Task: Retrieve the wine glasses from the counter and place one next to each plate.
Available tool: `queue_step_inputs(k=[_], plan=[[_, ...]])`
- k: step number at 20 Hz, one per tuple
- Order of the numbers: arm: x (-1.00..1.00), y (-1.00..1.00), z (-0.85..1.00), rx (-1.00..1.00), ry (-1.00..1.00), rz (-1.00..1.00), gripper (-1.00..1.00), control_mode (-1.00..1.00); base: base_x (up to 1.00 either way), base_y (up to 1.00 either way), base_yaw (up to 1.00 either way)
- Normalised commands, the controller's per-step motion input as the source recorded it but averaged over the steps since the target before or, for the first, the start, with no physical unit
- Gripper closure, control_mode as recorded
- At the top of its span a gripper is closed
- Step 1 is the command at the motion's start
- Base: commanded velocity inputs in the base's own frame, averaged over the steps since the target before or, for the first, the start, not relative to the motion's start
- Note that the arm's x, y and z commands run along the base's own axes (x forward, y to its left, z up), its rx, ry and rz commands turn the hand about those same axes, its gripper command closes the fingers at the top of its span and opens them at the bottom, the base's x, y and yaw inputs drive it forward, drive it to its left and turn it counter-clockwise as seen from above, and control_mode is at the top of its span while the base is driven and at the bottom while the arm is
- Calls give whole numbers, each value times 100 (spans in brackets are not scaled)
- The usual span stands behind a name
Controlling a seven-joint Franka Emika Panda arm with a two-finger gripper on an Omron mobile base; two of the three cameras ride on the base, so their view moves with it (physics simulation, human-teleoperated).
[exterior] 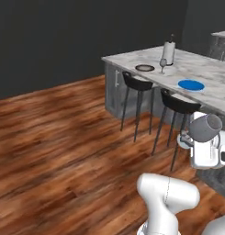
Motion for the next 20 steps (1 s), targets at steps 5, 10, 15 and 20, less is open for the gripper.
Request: queue_step_inputs(k=[5,10,15,20], plan=[[0,0,0,0,0,0,100,100,66,58,-84],[0,0,0,0,0,0,100,100,86,66,-79],[0,0,0,0,0,0,100,100,100,89,-61],[0,0,0,0,0,0,100,100,97,100,-41]])
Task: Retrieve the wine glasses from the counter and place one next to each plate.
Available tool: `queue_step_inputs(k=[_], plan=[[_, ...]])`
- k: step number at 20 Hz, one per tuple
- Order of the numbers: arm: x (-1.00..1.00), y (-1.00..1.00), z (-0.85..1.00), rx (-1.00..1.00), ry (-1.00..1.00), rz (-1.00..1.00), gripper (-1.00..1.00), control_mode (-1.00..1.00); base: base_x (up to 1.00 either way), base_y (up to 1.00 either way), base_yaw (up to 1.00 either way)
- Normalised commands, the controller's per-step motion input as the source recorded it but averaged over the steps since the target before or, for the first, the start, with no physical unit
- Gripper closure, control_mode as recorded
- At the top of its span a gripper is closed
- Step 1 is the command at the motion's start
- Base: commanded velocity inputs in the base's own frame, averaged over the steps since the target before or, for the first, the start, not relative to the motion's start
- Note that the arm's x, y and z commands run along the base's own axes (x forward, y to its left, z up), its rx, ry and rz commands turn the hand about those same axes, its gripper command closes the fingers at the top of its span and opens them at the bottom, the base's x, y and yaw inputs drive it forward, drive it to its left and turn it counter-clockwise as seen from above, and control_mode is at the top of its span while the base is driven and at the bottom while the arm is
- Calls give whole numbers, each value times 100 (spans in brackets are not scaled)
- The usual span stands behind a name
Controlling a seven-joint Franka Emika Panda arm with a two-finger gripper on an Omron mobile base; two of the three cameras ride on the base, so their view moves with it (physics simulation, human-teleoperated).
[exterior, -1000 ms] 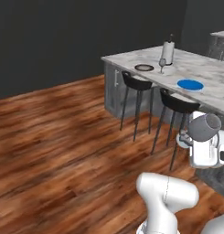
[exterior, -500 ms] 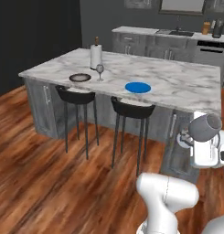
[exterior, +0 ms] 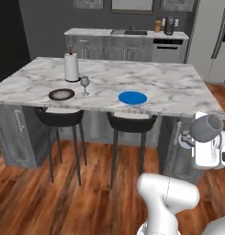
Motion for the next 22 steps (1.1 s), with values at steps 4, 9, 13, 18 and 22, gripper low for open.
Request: queue_step_inputs(k=[4,9,13,18,22], plan=[[0,0,0,0,0,0,100,100,100,73,-35],[0,0,0,0,0,0,100,100,100,-1,-23],[0,0,0,0,0,0,100,100,96,0,-15],[0,0,0,0,0,0,100,100,97,10,-7],[0,0,0,0,0,0,100,100,100,19,-13]])
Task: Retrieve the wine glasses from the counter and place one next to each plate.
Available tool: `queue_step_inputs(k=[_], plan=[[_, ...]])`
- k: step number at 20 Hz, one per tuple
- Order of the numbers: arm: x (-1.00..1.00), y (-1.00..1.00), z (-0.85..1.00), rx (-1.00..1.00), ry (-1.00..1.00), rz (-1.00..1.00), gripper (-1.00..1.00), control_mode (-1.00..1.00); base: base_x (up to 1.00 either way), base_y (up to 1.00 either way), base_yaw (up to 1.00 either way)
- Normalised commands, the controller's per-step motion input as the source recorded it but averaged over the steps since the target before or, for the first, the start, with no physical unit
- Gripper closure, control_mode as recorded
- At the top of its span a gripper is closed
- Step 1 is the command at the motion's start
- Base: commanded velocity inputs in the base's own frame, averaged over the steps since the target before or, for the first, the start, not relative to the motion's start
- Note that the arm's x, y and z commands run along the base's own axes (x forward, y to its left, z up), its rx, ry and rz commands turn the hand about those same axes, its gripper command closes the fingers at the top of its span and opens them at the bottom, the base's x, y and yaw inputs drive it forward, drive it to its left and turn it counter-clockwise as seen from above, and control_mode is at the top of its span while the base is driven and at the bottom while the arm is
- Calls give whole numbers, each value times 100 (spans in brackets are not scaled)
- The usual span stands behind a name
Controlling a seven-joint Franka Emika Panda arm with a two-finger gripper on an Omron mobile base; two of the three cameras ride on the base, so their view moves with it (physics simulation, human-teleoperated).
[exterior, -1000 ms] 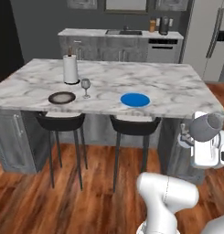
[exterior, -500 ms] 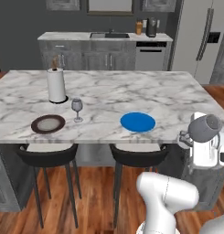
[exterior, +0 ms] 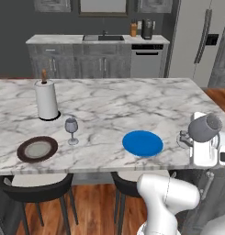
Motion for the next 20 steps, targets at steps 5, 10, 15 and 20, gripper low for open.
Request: queue_step_inputs(k=[5,10,15,20], plan=[[0,0,0,0,0,0,100,100,99,21,-33],[0,0,0,0,0,0,100,100,87,29,-33],[20,0,-9,-1,0,-2,100,-100,78,2,-13],[100,-24,-60,-6,1,-1,100,-100,0,0,0]])
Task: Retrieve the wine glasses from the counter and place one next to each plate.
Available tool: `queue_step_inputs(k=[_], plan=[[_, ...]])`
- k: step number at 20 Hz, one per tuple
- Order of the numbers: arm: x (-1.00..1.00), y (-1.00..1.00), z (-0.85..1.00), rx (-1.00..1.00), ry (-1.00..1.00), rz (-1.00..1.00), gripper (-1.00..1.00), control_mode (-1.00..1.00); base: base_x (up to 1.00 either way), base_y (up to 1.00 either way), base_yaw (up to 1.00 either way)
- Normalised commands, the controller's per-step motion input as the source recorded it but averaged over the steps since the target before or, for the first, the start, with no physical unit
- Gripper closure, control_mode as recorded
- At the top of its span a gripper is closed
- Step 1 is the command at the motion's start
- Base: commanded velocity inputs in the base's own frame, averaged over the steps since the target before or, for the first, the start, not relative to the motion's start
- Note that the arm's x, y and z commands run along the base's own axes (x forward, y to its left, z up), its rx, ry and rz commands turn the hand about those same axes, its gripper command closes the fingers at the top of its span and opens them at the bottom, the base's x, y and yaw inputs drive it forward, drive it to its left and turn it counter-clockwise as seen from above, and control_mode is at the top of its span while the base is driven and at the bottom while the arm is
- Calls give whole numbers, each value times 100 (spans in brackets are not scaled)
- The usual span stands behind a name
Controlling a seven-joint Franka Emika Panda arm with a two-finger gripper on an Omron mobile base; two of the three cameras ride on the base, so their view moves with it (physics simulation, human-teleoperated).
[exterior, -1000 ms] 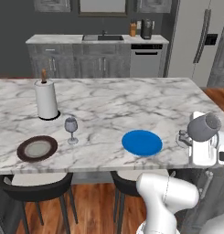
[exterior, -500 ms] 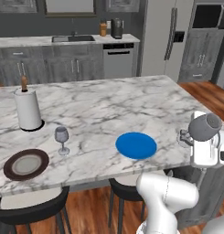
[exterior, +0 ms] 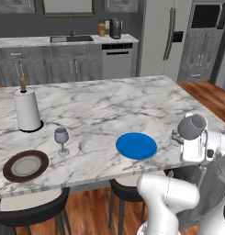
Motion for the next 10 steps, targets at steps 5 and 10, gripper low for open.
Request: queue_step_inputs(k=[5,10], plan=[[100,-54,-67,-5,1,0,100,-100,0,0,0],[100,-49,-46,-1,9,1,100,-100,0,0,0]])
